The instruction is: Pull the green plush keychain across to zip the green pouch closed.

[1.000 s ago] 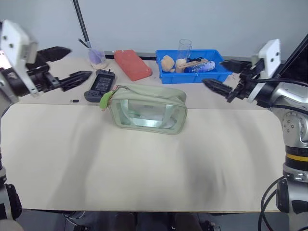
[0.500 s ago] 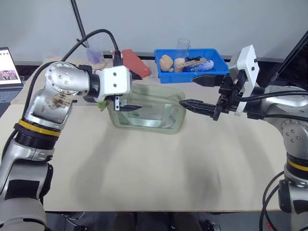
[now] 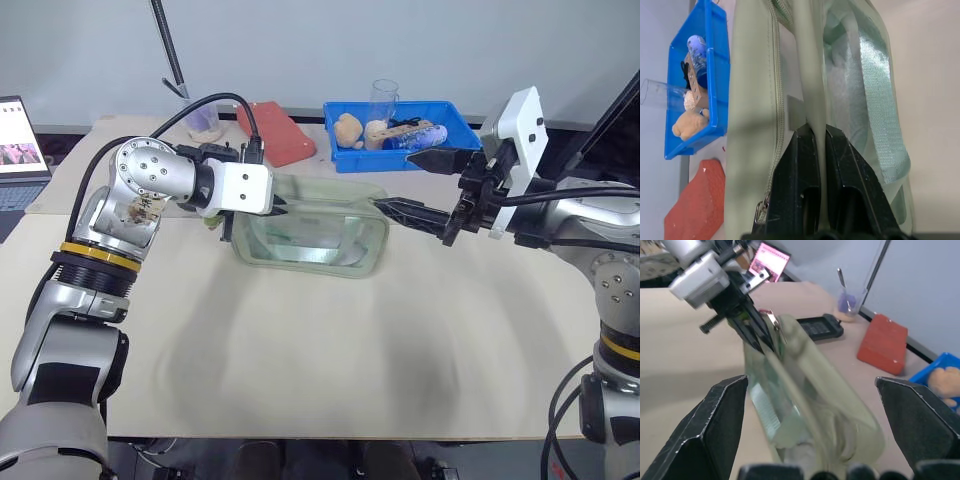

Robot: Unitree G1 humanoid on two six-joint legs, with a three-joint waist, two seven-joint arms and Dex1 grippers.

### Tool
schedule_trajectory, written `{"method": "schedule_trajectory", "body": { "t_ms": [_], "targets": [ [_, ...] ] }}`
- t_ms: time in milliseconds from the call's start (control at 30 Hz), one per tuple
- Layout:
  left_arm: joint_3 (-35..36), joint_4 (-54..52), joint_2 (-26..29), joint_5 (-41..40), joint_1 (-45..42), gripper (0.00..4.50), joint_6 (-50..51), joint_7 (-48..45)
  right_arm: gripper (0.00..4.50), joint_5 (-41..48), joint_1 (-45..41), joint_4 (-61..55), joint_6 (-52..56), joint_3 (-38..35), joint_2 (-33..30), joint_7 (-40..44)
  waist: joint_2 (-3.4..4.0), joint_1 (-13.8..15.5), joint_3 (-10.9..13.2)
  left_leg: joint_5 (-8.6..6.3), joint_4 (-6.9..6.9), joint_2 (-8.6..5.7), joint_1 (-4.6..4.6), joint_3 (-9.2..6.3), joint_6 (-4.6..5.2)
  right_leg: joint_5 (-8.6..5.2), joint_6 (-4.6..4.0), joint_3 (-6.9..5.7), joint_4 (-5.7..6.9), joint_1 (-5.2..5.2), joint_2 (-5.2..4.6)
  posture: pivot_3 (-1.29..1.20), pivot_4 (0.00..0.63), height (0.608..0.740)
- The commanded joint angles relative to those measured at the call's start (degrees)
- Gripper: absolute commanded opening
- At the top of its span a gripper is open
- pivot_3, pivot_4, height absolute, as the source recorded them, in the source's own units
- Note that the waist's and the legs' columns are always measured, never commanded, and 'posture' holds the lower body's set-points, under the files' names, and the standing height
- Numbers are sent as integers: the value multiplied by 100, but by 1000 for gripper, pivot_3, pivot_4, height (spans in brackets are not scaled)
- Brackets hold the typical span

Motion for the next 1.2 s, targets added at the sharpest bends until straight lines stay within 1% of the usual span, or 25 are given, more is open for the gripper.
{"method": "schedule_trajectory", "body": {
  "t_ms": [33,233,400,467,600,733,833,900,933,967,1033,1133,1167,1200],
  "targets": [
    [248,-502,204,-120,-110,81,409,-233,4500,4,-89,-30,-132,-242,-67,-39,0,-3,0,0,0,0,0,0,0,0,0,0,1,0,0,0,150,740],
    [361,-1510,578,-153,267,81,907,-498,4500,26,-60,-16,-188,-177,-89,93,1,-21,0,-5,1,1,-2,-2,9,-2,2,0,6,-5,2,0,150,740],
    [524,-2482,772,-492,663,81,1787,-659,4500,87,-39,-46,-170,-148,-102,208,1,-12,0,-5,10,1,-5,-3,8,-3,3,-1,6,-4,1,0,150,740],
    [573,-2764,795,-563,804,81,1996,-643,4500,139,-46,-50,-151,-136,-116,293,1,-8,0,-5,10,1,-5,-3,9,-3,3,-1,6,-3,1,0,150,740],
    [662,-2925,868,-606,780,81,2295,-628,4500,181,-91,-3,-136,-148,-133,426,1,8,0,-5,17,1,-6,-7,9,-6,8,-4,8,-1,2,0,150,740],
    [656,-3157,980,-728,958,81,2496,-734,4500,145,-95,40,-153,-101,-165,567,1,0,0,-5,20,1,-5,-8,9,-15,23,-3,7,0,2,0,150,740],
    [636,-3234,936,-729,1049,81,2532,-626,4500,121,-81,53,-160,-91,-170,613,1,0,0,-5,20,1,-5,-7,9,-15,22,-3,9,-1,2,0,150,740],
    [682,-3122,836,-692,1071,81,2366,-465,4500,156,-45,26,-137,-121,-221,679,1,2,0,-5,20,1,-5,-7,9,-15,22,-3,9,-1,2,0,150,740],
    [706,-3077,807,-704,1077,801,2305,-431,4500,162,-26,13,-136,-129,-248,716,1,13,0,-5,20,1,-5,-8,9,-15,23,-3,9,0,2,0,150,740],
    [774,-3066,785,-826,1043,1057,2381,-459,4500,180,6,-7,-131,-132,-309,808,1,21,0,-5,21,0,-5,-8,9,-15,23,-3,9,1,1,0,150,740],
    [870,-3085,768,-1028,999,1877,2532,-524,4500,187,56,-32,-141,-112,-395,935,1,19,0,-5,24,-1,-5,-8,9,-15,21,-3,6,4,0,0,150,740],
    [1124,-3224,701,-1641,803,3261,3116,-600,4500,-74,192,-66,-426,103,-696,1302,0,15,0,-5,24,-1,-5,-8,9,-15,22,-3,5,5,0,0,150,740],
    [1244,-3301,632,-1963,710,3628,3459,-589,4500,-195,226,-52,-562,211,-780,1406,1,9,0,-5,24,0,-5,-9,9,-16,22,-4,5,5,1,0,150,740],
    [1368,-3390,562,-2320,651,4151,3788,-584,4500,-313,257,-44,-690,333,-834,1494,1,3,1,-5,24,0,-5,-9,9,-21,31,-3,5,5,1,0,150,740]
  ]
}}
